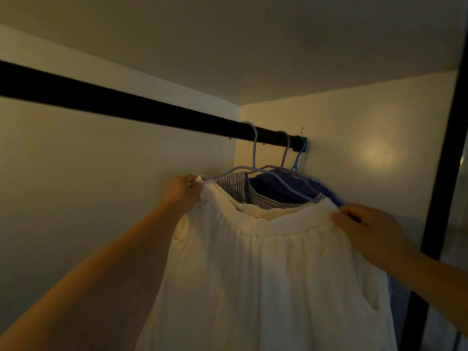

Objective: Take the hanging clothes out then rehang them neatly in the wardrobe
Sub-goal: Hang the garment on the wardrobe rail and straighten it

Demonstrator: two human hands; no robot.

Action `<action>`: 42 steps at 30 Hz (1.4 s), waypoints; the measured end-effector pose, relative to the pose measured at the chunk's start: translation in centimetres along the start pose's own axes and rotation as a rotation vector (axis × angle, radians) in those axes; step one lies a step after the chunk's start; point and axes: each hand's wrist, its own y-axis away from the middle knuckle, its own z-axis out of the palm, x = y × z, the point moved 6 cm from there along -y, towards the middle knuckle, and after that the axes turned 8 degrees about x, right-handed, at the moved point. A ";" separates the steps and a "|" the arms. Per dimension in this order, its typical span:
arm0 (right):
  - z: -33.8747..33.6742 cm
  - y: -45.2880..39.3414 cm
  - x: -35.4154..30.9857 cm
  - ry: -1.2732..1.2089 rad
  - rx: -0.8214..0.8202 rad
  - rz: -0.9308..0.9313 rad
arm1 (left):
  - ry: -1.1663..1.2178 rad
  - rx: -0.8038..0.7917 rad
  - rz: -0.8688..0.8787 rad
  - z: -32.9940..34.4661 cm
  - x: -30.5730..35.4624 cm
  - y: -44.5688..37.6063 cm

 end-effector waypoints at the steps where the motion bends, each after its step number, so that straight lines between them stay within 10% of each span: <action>1: -0.1 0.0 0.1 0.007 0.007 0.007 | 0.003 -0.010 0.005 0.5 0.2 -0.2; 19: 0.9 1.6 1.2 -0.022 -0.016 0.127 | 0.067 -0.094 0.049 3.5 0.0 -2.1; 26: 0.3 5.1 3.0 -0.420 0.010 0.450 | 0.116 -0.075 -0.061 1.7 -1.3 -0.2; 31: 3.2 11.6 6.4 -0.530 -0.048 0.828 | 0.368 -0.168 -0.274 2.3 -4.8 3.2; 42: 12.2 29.5 11.2 -0.253 -0.518 1.054 | 0.390 -0.583 -0.956 8.5 -22.8 27.7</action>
